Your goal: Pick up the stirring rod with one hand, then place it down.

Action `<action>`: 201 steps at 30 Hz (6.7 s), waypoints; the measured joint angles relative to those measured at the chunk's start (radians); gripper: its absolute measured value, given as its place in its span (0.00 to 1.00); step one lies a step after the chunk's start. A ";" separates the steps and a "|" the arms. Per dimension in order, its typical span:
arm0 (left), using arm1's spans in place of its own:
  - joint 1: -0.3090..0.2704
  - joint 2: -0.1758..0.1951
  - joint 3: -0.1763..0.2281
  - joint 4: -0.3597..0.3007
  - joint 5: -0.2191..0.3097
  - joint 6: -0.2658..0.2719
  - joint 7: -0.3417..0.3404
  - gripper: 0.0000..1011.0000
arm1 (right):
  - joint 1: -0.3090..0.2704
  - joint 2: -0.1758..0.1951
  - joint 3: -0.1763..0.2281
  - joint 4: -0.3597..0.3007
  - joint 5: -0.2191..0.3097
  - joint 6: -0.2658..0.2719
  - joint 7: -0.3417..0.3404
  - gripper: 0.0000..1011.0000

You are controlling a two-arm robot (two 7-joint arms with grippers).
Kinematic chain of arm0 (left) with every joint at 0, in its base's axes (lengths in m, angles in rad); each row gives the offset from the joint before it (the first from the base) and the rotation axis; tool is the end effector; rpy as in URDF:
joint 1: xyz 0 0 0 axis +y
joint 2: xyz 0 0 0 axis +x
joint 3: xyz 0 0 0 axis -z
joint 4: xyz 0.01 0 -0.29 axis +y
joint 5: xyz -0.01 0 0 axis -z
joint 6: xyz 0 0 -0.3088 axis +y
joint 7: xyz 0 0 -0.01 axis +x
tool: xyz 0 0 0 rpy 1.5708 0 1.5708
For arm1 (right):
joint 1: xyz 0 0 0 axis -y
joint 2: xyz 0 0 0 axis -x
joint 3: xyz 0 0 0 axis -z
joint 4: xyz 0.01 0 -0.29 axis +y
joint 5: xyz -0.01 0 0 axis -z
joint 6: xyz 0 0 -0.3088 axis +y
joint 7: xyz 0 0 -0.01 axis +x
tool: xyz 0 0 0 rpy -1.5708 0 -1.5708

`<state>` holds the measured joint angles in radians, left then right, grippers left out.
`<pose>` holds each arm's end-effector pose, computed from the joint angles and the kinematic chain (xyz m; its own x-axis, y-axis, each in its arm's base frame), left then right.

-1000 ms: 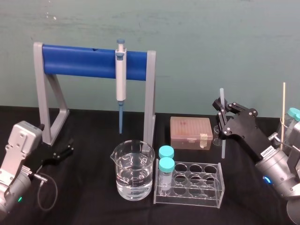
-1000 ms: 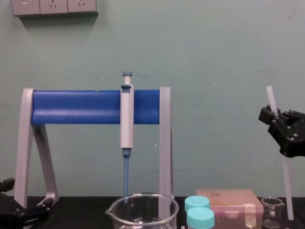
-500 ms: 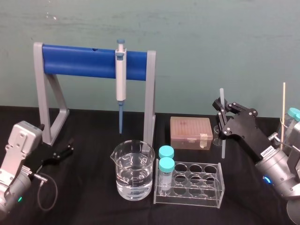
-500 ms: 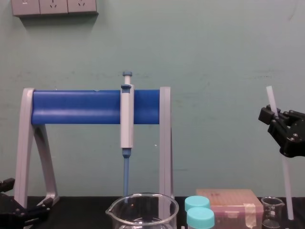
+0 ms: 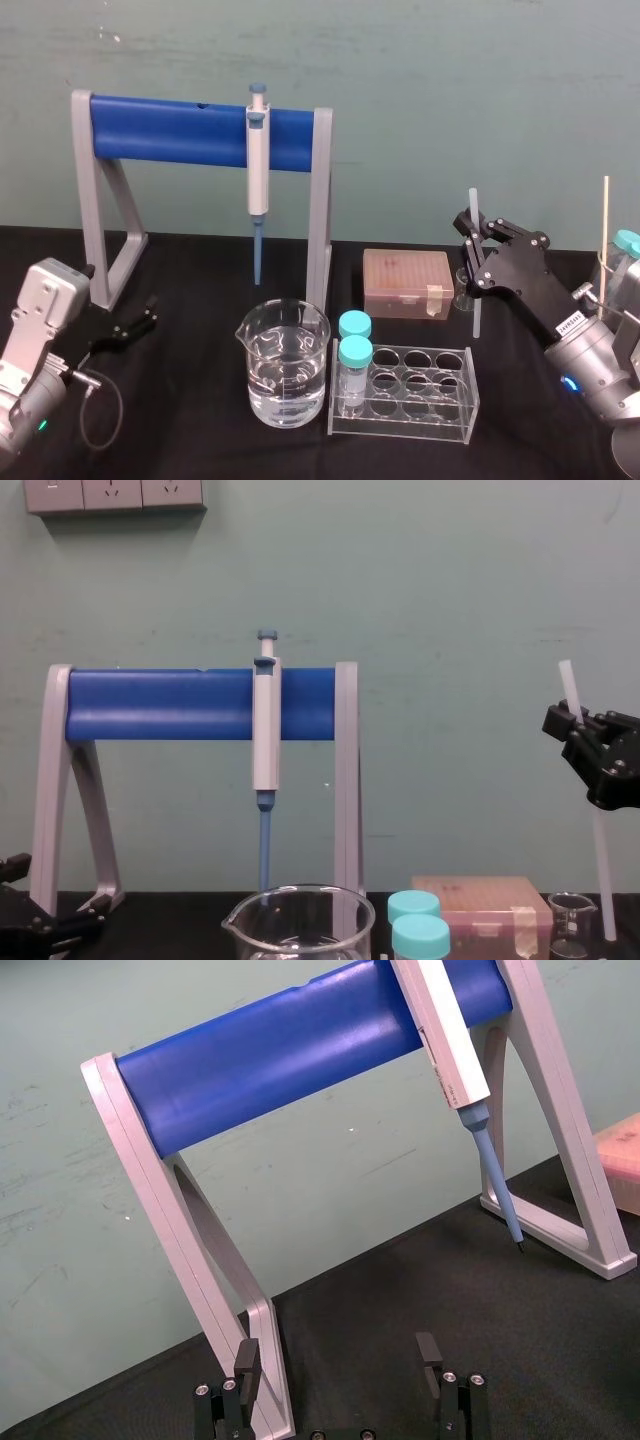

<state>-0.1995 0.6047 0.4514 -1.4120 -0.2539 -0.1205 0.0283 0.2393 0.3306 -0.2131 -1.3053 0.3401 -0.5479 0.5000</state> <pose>0.3581 0.0827 -0.3023 0.2923 0.8803 0.3737 -0.9553 0.2873 0.0703 0.3891 -0.0614 -0.2949 0.5220 -0.8186 0.2395 0.7251 0.5737 0.3808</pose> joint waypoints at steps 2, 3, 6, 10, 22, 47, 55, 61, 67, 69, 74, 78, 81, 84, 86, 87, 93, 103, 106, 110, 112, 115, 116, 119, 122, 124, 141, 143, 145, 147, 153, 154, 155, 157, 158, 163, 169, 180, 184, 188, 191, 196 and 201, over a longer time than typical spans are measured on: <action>0.000 0.000 0.000 0.000 0.000 0.000 0.000 0.99 | 0.000 0.000 0.000 0.000 0.000 0.000 0.000 0.07; 0.000 0.000 0.000 0.000 0.000 0.000 0.000 0.99 | 0.000 0.000 0.000 0.000 0.000 0.000 0.000 0.07; 0.000 0.000 0.000 0.000 0.000 0.000 0.000 0.99 | 0.000 0.000 0.000 0.000 0.000 0.000 0.000 0.07; 0.000 0.000 0.000 0.000 0.000 0.000 0.000 0.99 | 0.000 0.000 0.000 0.000 0.000 0.000 0.000 0.07; 0.000 0.000 0.000 0.000 0.000 0.000 0.000 0.99 | 0.000 0.000 0.000 0.000 0.000 0.000 0.000 0.07; 0.000 0.000 0.000 0.000 0.000 0.000 0.000 0.99 | 0.000 0.000 0.000 0.000 0.000 0.000 0.000 0.07; 0.000 0.000 0.000 0.000 0.000 0.000 0.000 0.99 | 0.000 0.000 0.000 0.000 0.000 0.000 0.000 0.07; 0.000 0.000 0.000 0.000 0.000 0.000 0.000 0.99 | 0.000 0.000 0.000 0.000 0.000 0.000 0.000 0.07; 0.000 0.000 0.000 0.000 0.000 0.000 0.000 0.99 | 0.000 0.000 0.000 0.000 0.000 0.000 0.000 0.07; 0.000 0.000 0.000 0.000 0.000 0.000 0.000 0.99 | 0.000 0.000 0.000 0.000 0.000 0.000 0.000 0.07; 0.000 0.000 0.000 0.000 0.000 0.000 0.000 0.99 | 0.000 -0.001 0.001 0.000 0.000 0.000 0.003 0.07; 0.000 0.000 0.000 0.000 0.000 0.000 0.000 0.99 | 0.001 -0.003 0.003 0.001 0.003 -0.003 0.022 0.07; 0.000 0.000 0.000 0.000 0.000 0.000 0.000 0.99 | 0.001 -0.006 0.004 -0.002 0.007 -0.011 0.040 0.07; 0.000 0.000 0.000 0.000 0.000 0.000 0.000 0.99 | 0.001 -0.008 0.003 -0.008 0.015 -0.017 0.061 0.07; 0.000 0.000 0.000 0.000 0.000 0.000 0.000 0.99 | 0.001 -0.009 -0.001 -0.012 0.020 -0.019 0.075 0.07; 0.000 0.000 0.000 0.000 0.000 0.000 0.000 0.99 | 0.001 -0.009 -0.003 -0.012 0.022 -0.020 0.079 0.07; 0.000 0.000 0.000 0.000 0.000 0.000 0.000 0.99 | -0.002 -0.009 -0.014 -0.021 0.028 -0.021 0.099 0.07; 0.000 0.000 0.000 0.000 0.000 0.000 0.000 0.99 | -0.022 -0.001 -0.023 -0.049 0.018 -0.001 0.094 0.07; 0.000 0.000 0.000 0.000 0.000 0.000 0.000 0.99 | -0.028 0.001 -0.024 -0.057 0.016 0.005 0.090 0.07; 0.000 0.000 0.000 0.000 0.000 0.000 0.000 0.99 | -0.036 0.003 -0.026 -0.066 0.016 0.013 0.085 0.07; 0.000 0.000 0.000 0.000 0.000 0.000 0.000 0.99 | -0.040 0.003 -0.027 -0.070 0.017 0.017 0.084 0.07; 0.000 0.000 0.000 0.000 0.000 0.000 0.000 0.99 | -0.043 0.004 -0.029 -0.073 0.018 0.018 0.083 0.07; 0.000 0.000 0.000 0.000 0.000 0.000 0.000 0.99 | -0.044 0.004 -0.029 -0.073 0.020 0.019 0.083 0.07; 0.000 0.000 0.000 0.000 0.000 0.000 0.000 0.99 | -0.044 0.004 -0.030 -0.073 0.023 0.022 0.083 0.07; 0.000 0.000 0.000 0.000 0.000 0.000 0.000 0.99 | -0.044 0.004 -0.032 -0.072 0.023 0.024 0.083 0.07; 0.000 0.000 0.000 0.000 0.000 0.000 0.000 0.99 | -0.043 0.004 -0.032 -0.070 0.023 0.027 0.083 0.07; 0.000 0.000 0.000 0.000 0.000 0.000 0.000 0.99 | -0.019 0.004 -0.041 -0.029 0.049 0.063 0.095 0.07; 0.000 0.000 0.000 0.000 0.000 0.000 0.000 0.99 | -0.013 0.003 -0.045 -0.020 0.052 0.064 0.098 0.07; 0.000 0.000 0.000 0.000 0.000 0.000 0.000 0.99 | -0.007 0.001 -0.048 -0.012 0.054 0.067 0.102 0.07; 0.000 0.000 0.000 0.000 0.000 0.000 0.000 0.99 | 0.001 -0.001 -0.052 0.001 0.058 0.073 0.106 0.07; 0.000 0.000 0.000 0.000 0.000 0.000 0.000 0.99 | 0.021 -0.005 -0.062 0.034 0.063 0.083 0.115 0.07; 0.000 0.000 0.000 0.000 0.000 0.000 0.000 0.99 | 0.025 -0.005 -0.064 0.041 0.064 0.084 0.117 0.07; 0.000 0.000 0.000 0.000 0.000 0.000 0.000 0.99 | 0.025 -0.005 -0.064 0.041 0.064 0.084 0.117 0.07; 0.000 0.000 0.000 0.000 0.000 0.000 0.000 0.99 | 0.031 -0.005 -0.066 0.052 0.064 0.086 0.120 0.07; 0.000 0.000 0.000 0.000 0.000 0.000 0.000 0.99 | 0.035 -0.004 -0.069 0.058 0.064 0.087 0.121 0.07; 0.000 0.000 0.000 0.000 0.000 0.000 0.000 0.99 | 0.044 -0.002 -0.076 0.076 0.069 0.102 0.130 0.07; 0.000 0.000 0.000 0.000 0.000 0.000 0.000 0.99 | 0.053 0.004 -0.088 0.094 0.077 0.127 0.142 0.07; 0.000 0.000 0.000 0.000 0.000 0.000 0.000 0.99 | 0.055 0.012 -0.103 0.106 0.075 0.139 0.144 0.07; 0.000 0.000 0.000 0.000 0.000 0.000 0.000 0.99 | 0.056 0.014 -0.106 0.110 0.071 0.142 0.143 0.07; 0.000 0.000 0.000 0.000 0.000 0.000 0.000 0.99 | 0.058 0.016 -0.109 0.115 0.068 0.148 0.141 0.07; 0.000 0.000 0.000 0.000 0.000 0.000 0.000 0.99 | 0.062 0.017 -0.111 0.122 0.069 0.167 0.140 0.07; 0.000 0.000 0.000 0.000 0.000 0.000 0.000 0.99 | 0.065 0.019 -0.114 0.125 0.068 0.187 0.131 0.07; 0.000 0.000 0.000 0.000 0.000 0.000 0.000 0.99 | 0.065 0.020 -0.115 0.124 0.065 0.194 0.123 0.07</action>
<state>-0.1996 0.6047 0.4514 -1.4120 -0.2539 -0.1205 0.0283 0.3042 0.3502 -0.3280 -1.1812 0.4056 -0.3537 0.6227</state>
